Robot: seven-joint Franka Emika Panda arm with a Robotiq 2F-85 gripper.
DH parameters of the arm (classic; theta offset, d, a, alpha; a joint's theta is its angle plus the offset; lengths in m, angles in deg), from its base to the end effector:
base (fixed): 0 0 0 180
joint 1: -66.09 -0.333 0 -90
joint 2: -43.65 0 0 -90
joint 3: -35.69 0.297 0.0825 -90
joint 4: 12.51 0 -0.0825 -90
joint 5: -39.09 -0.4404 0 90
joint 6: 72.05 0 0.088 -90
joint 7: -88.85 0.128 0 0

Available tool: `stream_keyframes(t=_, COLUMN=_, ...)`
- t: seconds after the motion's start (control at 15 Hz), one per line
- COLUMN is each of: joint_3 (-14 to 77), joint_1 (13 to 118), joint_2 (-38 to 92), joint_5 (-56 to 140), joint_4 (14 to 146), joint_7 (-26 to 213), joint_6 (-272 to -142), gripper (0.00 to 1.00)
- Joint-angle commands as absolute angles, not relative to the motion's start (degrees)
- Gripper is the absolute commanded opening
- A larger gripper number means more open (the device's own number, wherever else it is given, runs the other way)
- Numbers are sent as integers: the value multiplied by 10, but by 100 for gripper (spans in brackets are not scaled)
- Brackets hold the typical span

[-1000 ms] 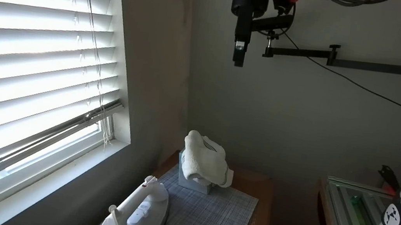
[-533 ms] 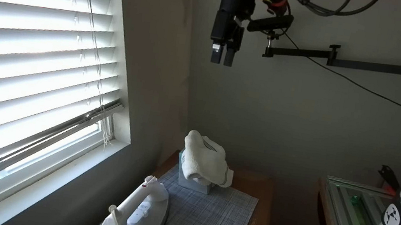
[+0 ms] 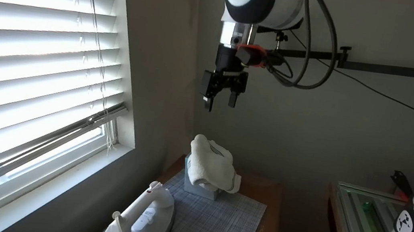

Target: Move the towel to the left

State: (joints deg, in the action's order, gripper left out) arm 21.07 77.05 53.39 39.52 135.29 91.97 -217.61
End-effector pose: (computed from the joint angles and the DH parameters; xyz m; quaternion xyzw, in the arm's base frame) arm 0.4445 -0.2069 0.2492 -0.9675 0.2440 -0.0652 0.0065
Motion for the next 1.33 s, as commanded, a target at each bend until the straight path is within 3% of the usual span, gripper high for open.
stream_keyframes(t=0.0, joint_3=223, joint_1=782, joint_2=519, joint_5=397, joint_4=1356, joint_7=926, joint_6=-2181, gripper=100)
stream_keyframes(t=0.2, joint_3=224, joint_1=781, joint_2=520, joint_5=397, joint_4=1352, joint_7=925, joint_6=-2181, gripper=100)
stream_keyframes(t=0.73, joint_3=266, joint_1=796, joint_2=431, joint_5=502, joint_4=1333, joint_7=1319, joint_6=-2197, gripper=100)
stream_keyframes(t=1.27, joint_3=258, joint_1=748, joint_2=306, joint_5=398, joint_4=1281, joint_7=1498, joint_6=-2226, gripper=100)
